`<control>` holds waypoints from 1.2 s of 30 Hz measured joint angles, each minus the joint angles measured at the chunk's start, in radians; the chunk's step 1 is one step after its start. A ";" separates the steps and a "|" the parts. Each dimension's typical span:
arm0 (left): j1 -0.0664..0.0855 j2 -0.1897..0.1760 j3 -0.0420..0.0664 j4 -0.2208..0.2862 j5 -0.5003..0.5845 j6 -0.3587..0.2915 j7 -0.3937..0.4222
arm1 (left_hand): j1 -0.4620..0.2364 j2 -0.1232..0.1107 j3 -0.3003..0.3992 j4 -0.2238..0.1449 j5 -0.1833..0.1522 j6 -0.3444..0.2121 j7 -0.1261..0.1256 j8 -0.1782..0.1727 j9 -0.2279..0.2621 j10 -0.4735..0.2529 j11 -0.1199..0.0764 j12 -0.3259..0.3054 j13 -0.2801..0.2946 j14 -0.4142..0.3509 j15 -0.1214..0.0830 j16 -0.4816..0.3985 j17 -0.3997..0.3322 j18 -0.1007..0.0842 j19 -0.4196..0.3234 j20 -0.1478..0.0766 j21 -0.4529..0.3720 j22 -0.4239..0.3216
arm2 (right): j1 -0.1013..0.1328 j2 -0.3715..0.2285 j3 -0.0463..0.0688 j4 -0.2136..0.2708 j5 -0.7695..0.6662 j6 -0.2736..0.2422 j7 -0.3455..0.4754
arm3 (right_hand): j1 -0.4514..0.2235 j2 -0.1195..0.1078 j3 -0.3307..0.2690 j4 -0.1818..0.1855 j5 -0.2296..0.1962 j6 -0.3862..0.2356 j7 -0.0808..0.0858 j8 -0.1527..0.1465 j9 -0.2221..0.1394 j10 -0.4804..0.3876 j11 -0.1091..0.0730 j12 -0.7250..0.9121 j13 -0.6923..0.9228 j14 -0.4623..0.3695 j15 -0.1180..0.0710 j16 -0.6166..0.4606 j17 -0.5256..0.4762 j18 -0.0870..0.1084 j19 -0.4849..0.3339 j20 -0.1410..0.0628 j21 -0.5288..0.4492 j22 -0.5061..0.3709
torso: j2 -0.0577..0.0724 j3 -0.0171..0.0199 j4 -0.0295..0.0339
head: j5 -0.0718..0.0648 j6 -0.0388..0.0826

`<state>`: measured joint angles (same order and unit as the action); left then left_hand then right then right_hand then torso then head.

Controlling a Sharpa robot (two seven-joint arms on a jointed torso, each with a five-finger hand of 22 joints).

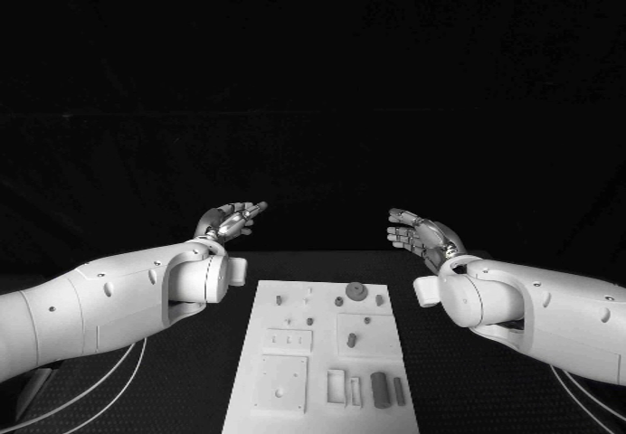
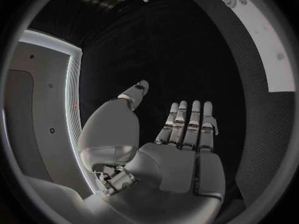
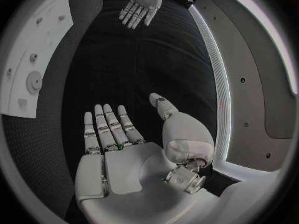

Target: Assemble the parts on the task board

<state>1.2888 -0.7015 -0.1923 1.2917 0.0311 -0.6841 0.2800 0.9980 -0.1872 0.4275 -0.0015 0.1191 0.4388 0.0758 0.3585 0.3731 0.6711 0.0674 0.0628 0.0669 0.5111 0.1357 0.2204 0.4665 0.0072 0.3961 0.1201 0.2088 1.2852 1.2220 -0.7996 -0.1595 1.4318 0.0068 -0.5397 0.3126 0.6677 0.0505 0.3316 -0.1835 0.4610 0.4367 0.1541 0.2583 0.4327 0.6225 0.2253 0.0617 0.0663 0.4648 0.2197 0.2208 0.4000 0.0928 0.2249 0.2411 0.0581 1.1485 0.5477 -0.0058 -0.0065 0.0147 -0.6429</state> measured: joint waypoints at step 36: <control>0.024 -0.074 -0.018 0.087 -0.079 0.187 -0.143 | 0.135 0.120 0.017 -0.269 0.056 0.401 0.083 0.080 0.044 0.562 0.010 0.145 0.114 0.516 -0.087 0.381 0.177 0.024 0.356 -0.165 0.306 0.023 | 0.054 0.136 -0.036 -0.328 -1.043 0.255 -0.200 | 0.482 -0.181 0.287 -0.109 -0.229 0.470 -0.005 0.142 0.043 0.565 -0.118 0.104 0.062 0.737 -0.215 0.344 0.266 0.176 0.775 -0.104 0.260 0.132 | 0.042 -0.0074 0.0172 | -0.033 0.018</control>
<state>1.3127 -0.7758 -0.2103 1.3785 -0.0480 -0.4972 0.1375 1.1329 -0.0670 0.4448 -0.2708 0.1756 0.8398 0.1588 0.4388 0.4172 1.2335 0.0770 0.2077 0.1810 1.0276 0.0483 0.6017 0.6431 0.0309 0.7521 -0.0449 0.5148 1.3077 1.2761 -0.6635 -0.1960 1.1034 -1.0361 -0.2845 0.1121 1.1498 -0.1307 0.6183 -0.2925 0.2323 0.9068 0.1492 0.3999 0.4759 1.1875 0.1070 0.1653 0.1286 1.2019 0.0045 0.5647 0.6655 0.2691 0.9998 0.1373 0.3177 1.2802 0.5892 -0.0132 0.0106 -0.0179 -0.6245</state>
